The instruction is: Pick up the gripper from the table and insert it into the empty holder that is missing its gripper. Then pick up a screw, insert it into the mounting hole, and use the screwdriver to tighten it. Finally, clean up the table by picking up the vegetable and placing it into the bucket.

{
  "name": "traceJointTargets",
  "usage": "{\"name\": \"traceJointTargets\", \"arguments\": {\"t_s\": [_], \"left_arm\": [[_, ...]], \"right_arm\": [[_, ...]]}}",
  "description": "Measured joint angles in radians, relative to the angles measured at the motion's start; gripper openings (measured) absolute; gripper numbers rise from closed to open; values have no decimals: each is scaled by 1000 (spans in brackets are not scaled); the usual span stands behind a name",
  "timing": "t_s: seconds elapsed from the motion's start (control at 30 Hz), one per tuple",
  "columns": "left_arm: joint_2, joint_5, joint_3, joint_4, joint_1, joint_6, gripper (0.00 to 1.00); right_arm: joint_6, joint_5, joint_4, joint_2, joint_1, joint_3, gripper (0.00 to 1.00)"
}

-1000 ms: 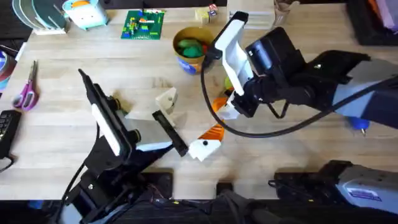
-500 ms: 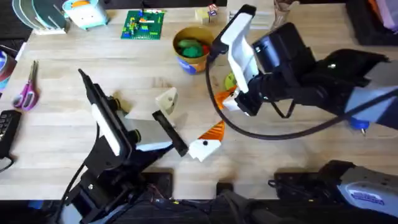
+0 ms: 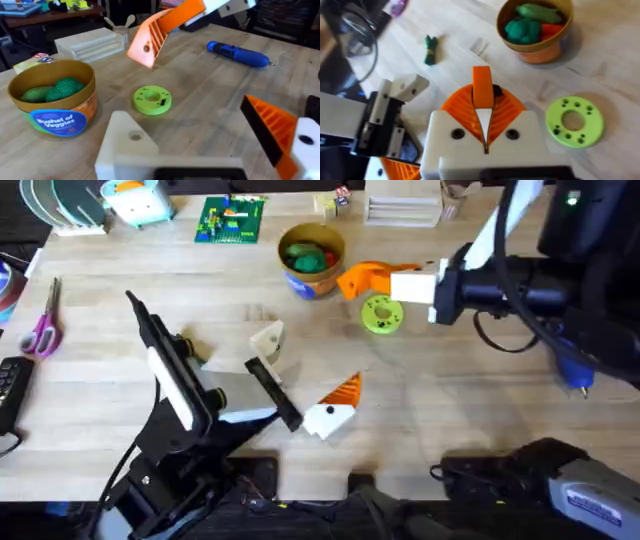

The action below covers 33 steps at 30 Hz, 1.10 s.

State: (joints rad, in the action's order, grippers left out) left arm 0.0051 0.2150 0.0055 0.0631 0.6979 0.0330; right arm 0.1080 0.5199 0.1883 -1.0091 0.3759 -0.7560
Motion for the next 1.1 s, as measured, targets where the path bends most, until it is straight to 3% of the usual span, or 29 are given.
{"name": "traceJointTargets", "arguments": {"t_s": [0.17, 0.47, 0.73, 1.1], "left_arm": [[0, 0, 0, 0, 0, 0, 992], [0, 0, 0, 0, 0, 12, 993], [0, 0, 0, 0, 0, 88, 993], [0, 0, 0, 0, 0, 107, 992]], "right_arm": [[268, 219, -144, -146, -19, 24, 9], [576, 498, -154, -259, -19, 24, 9], [678, 570, -156, -268, 17, 24, 9], [740, 580, -172, -357, 34, 24, 9]]}}
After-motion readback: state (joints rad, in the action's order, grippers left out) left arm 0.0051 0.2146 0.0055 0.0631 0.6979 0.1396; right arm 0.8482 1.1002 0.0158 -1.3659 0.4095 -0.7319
